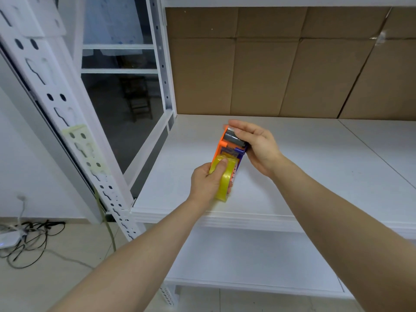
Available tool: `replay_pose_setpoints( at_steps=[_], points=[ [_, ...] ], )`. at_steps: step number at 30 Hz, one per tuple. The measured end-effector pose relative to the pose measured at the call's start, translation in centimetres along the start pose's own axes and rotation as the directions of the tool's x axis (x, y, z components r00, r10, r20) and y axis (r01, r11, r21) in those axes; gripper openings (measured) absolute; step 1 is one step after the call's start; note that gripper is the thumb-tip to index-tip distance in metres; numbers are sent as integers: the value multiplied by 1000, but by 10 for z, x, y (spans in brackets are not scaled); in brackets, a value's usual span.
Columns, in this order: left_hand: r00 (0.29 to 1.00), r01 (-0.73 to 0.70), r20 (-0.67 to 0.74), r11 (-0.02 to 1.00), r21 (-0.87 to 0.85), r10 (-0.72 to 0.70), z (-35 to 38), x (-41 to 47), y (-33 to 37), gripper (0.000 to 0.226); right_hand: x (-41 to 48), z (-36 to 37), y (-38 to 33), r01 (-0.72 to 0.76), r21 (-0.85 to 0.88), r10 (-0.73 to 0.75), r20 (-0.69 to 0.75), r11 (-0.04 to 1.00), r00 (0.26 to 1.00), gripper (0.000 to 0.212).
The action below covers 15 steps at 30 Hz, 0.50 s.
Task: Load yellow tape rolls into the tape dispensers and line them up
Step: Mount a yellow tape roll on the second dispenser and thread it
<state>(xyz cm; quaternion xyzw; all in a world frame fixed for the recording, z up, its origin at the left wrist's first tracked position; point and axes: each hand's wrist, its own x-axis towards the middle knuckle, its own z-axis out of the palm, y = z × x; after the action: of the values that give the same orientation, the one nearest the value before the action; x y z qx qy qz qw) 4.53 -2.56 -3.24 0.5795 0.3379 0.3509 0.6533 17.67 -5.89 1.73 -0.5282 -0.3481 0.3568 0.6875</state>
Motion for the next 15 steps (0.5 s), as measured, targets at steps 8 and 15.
replay_pose_setpoints(
  at_steps=[8, 15],
  points=[
    [955, 263, -48, 907, -328, -294, -10, 31, 17, 25, -24, -19, 12, -276, -54, 270, -98, 960, 958, 53],
    [823, 518, 455, 779, -353, -341, 32, 38, 24, 42, -45, -27, 4, -258, -564, 80, -319, 784, 944, 32]
  ],
)
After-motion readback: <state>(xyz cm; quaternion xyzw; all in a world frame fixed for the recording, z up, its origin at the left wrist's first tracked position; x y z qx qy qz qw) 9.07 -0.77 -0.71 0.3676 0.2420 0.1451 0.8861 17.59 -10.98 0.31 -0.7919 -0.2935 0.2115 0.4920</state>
